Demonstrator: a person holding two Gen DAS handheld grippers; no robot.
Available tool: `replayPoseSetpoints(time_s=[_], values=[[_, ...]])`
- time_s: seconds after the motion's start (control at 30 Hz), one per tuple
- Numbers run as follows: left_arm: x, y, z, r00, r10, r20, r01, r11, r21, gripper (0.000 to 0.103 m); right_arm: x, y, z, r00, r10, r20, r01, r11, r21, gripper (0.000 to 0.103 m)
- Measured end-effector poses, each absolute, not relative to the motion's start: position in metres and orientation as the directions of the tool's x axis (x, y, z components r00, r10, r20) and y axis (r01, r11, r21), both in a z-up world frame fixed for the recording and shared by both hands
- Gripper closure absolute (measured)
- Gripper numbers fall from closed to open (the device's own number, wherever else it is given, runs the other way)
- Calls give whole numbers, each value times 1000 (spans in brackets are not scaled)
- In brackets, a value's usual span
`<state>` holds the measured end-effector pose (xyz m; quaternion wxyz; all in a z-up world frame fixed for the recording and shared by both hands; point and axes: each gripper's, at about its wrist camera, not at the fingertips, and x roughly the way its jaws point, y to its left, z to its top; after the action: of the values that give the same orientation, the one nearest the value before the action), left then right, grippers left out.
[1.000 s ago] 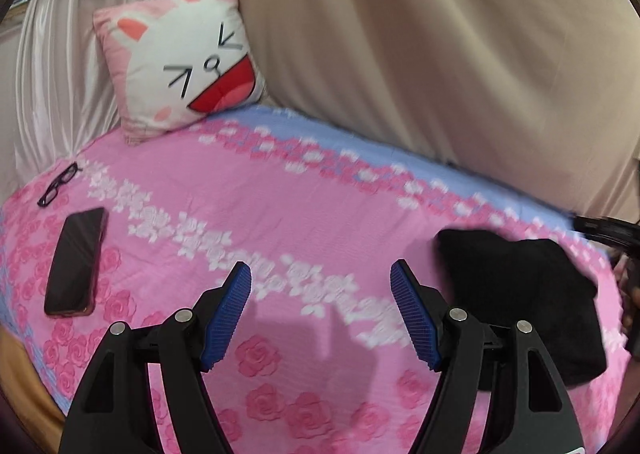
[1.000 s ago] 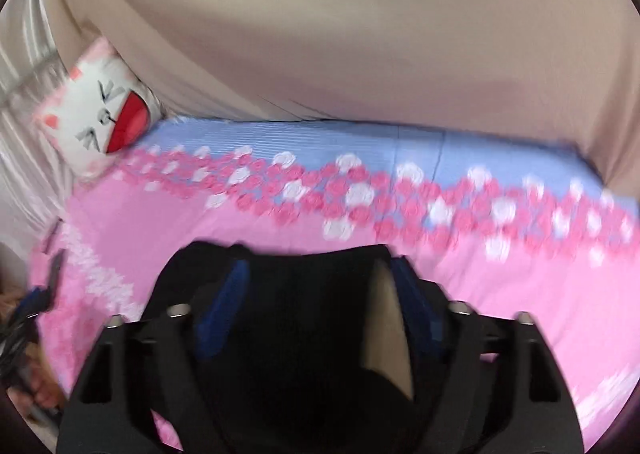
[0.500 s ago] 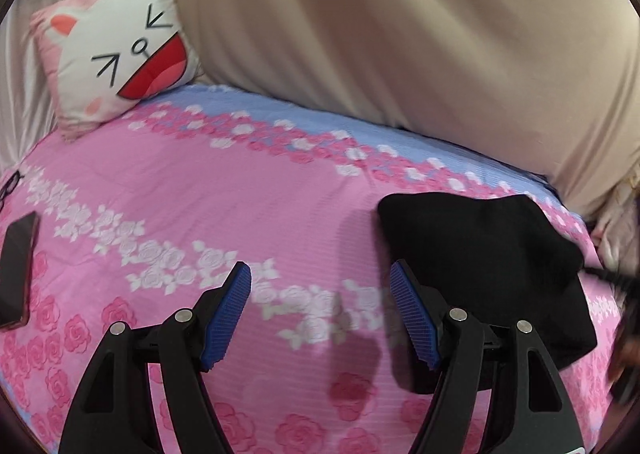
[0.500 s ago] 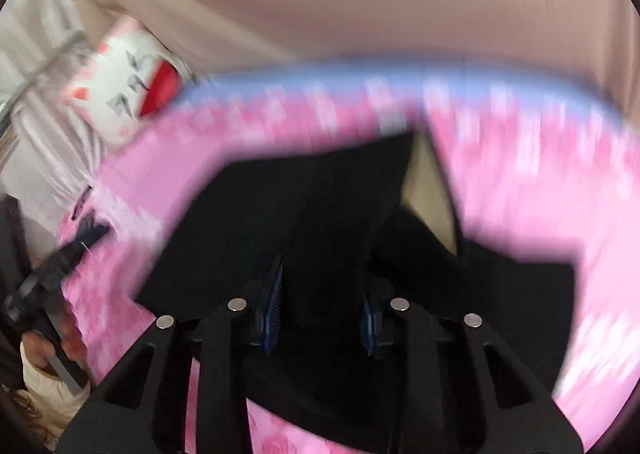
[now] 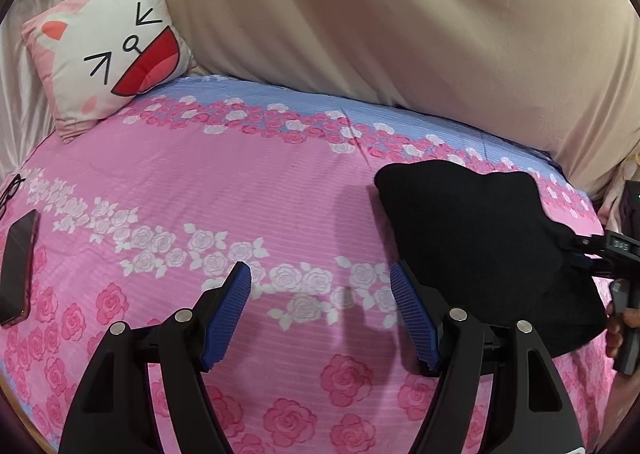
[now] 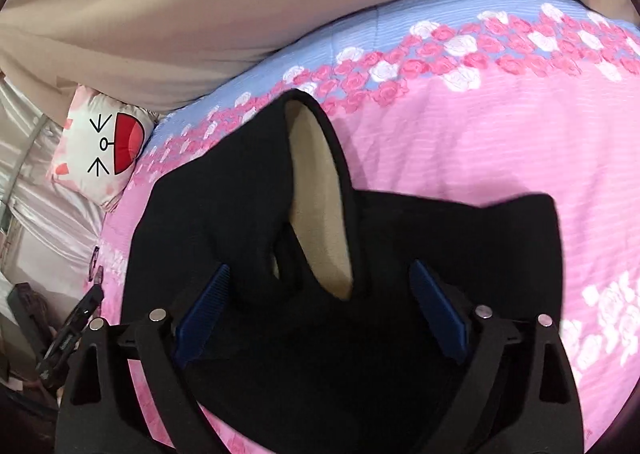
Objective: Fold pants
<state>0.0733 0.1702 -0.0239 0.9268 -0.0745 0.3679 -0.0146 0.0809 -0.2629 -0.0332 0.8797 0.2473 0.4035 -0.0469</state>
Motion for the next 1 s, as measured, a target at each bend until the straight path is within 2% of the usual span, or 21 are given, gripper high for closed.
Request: replayPoseSetpoints(time_s=[0.03,0.07,0.1,0.2,0.27,0.33,0.4,0.47,0.53,0.57,0.63,0.67,0.7,0.77,0.8,0.83,0.87,0.93,1.0], values=[[73,168,-22,731,-82,-678,-27,989,-149,33,85,-257,-32,679,130,-723,254,882,398,43],[72,166,-21,733,-81,-676,-22,989,-143,33,91,-247,-32,678,160,-717,221,887,406,61],[72,164,-20,733,-82,-675,-21,990,-143,33,96,-238,-32,669,180,-721,199,891,408,68],[71,162,-16,736,-76,-673,-28,989,-143,33,106,-199,-4,700,152,-698,122,937,327,72],[70,165,-12,738,-78,-670,-36,987,-155,33,94,-188,37,764,179,-620,66,934,350,84],[65,168,-7,748,-75,-660,-39,987,-157,33,62,-185,79,830,153,-537,46,940,339,89],[60,170,-5,753,-67,-654,-42,988,-149,31,27,-191,100,862,87,-499,82,948,309,90],[56,170,-7,751,-66,-656,-42,988,-147,29,-8,-202,93,859,1,-513,164,947,277,90],[58,167,-13,739,-70,-670,-37,989,-144,29,-37,-225,58,819,-81,-568,289,913,288,90],[60,164,-16,733,-72,-676,-35,989,-143,29,-48,-244,23,769,-118,-629,379,875,299,90],[64,156,-21,719,-90,-689,-19,989,-149,29,-63,-274,-40,640,-148,-754,532,793,296,86],[66,151,-22,713,-102,-694,-6,988,-152,29,-71,-282,-53,650,-117,-751,547,758,355,83],[67,144,-21,711,-110,-695,7,989,-150,29,-84,-288,-58,709,-69,-702,527,712,463,81],[66,136,-18,715,-116,-690,23,990,-142,29,-88,-285,-47,743,-60,-666,497,717,489,79],[65,132,-16,718,-120,-686,30,989,-141,29,-84,-281,-37,756,-65,-651,474,740,478,60],[63,128,-14,721,-128,-681,41,989,-143,29,-78,-278,-28,769,-57,-637,447,761,471,23],[62,124,-14,721,-132,-680,47,989,-142,29,-69,-272,-19,784,-39,-619,404,789,462,10],[59,117,-12,720,-132,-681,52,989,-136,29,-48,-262,-8,794,-11,-607,331,846,418,7],[57,113,-11,720,-126,-682,50,990,-130,29,-18,-256,-10,764,39,-644,277,882,382,8]])
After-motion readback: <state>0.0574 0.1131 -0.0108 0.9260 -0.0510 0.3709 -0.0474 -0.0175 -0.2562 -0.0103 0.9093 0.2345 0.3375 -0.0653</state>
